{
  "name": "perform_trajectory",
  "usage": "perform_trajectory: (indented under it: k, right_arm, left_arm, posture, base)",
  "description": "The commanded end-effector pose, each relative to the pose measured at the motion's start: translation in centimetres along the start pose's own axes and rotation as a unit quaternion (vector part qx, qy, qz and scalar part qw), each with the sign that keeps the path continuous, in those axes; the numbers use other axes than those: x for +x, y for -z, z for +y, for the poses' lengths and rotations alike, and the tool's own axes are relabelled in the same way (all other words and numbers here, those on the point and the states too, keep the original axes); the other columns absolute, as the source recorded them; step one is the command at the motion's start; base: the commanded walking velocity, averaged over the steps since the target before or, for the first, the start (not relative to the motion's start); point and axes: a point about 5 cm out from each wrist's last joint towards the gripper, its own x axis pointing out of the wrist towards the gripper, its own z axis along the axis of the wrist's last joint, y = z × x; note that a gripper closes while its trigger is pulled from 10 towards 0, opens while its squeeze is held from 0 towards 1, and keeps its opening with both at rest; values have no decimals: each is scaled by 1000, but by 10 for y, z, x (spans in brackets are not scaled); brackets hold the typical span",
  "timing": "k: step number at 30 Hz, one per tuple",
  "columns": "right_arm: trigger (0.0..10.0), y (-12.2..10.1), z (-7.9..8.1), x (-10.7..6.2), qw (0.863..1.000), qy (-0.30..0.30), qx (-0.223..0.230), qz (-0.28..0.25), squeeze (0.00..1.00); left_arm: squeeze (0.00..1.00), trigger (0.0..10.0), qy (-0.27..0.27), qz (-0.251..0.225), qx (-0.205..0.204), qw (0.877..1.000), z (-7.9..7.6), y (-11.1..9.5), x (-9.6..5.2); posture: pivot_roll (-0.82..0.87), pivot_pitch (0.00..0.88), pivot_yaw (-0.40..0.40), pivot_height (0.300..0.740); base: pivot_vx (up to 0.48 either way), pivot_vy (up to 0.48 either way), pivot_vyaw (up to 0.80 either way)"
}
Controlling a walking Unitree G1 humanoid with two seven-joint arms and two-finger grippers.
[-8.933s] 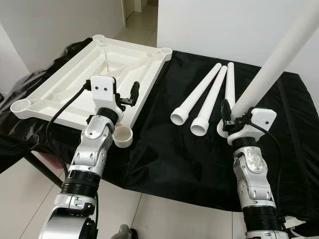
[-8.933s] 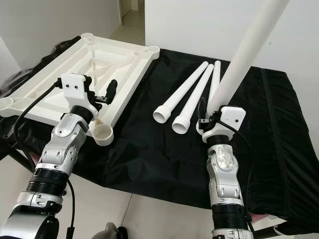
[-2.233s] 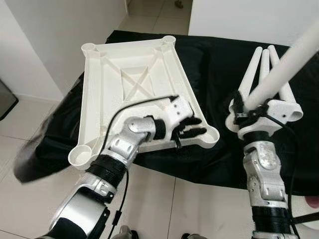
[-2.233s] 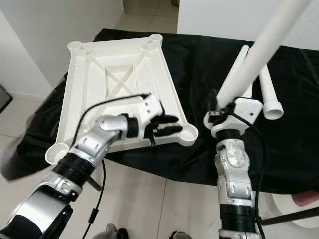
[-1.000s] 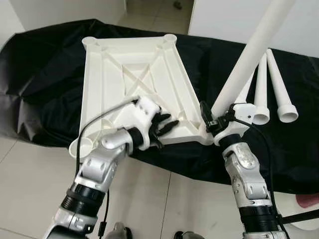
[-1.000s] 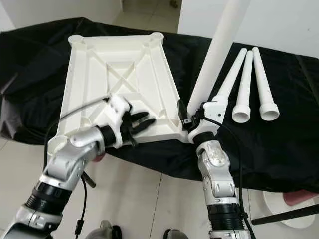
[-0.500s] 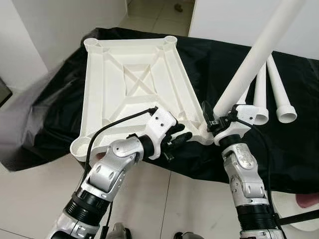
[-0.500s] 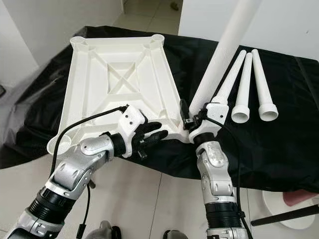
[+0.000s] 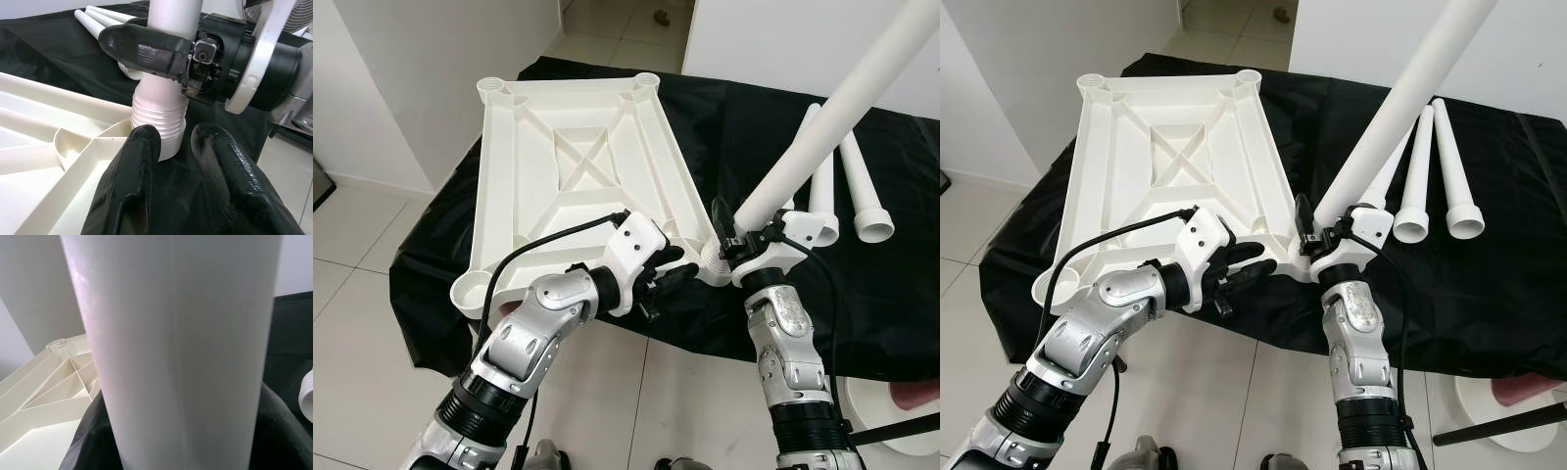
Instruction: Building children table
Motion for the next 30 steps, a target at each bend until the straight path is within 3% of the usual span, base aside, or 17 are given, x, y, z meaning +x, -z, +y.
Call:
perform_trajectory:
  k: [1,13,30]
  right_arm:
    - [10000,27,-8,-12,997,24,6,69,0]
    - [10000,24,-19,-9,997,37,-15,64,0]
    - [10000,20,-8,-9,997,-2,-53,48,0]
  left_arm:
    - [0,10000,32,-1,3,999,-6,-3,0]
    - [0,10000,25,2,1,1000,-5,-2,-2]
    - [0,10000,25,2,-5,1000,-5,-2,-3]
  posture:
    - [56,118,-8,740]
    - [54,118,-10,740]
    - [58,128,-10,740]
  base:
    - [0,0,0]
    - [0,0,0]
    - [0,0,0]
